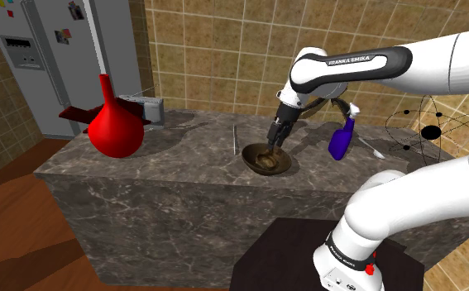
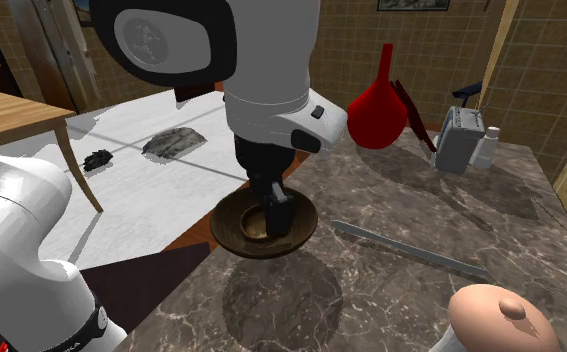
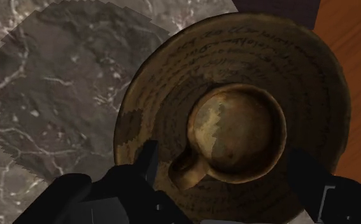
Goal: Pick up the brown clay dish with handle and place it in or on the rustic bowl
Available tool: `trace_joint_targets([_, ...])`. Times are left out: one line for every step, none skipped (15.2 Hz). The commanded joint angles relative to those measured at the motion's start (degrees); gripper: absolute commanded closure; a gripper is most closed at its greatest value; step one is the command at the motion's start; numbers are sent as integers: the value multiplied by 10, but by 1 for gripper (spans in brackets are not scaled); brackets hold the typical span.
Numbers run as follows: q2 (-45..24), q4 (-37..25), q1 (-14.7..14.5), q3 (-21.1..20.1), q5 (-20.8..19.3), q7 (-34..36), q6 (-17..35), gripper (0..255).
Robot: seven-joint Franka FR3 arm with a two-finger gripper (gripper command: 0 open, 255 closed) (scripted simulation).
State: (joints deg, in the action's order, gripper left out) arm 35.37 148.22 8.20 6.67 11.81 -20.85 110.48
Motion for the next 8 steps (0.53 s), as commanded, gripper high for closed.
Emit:
trace_joint_targets([0,0,0,0,0,0,0,0])
trace_joint_targets([0,0,0,0,0,0,0,0])
trace_joint_targets([0,0,0,0,0,0,0,0])
trace_joint_targets([3,-17,2,3,-4,1,-20,0])
trace_joint_targets([6,-34,4,5,-7,2,-40,0])
trace_joint_targets([7,-52,6,8,-10,3,-60,0])
trace_joint_targets([8,-66,7,10,-12,3,-75,0])
trace_joint_targets([8,-66,7,10,-12,3,-75,0])
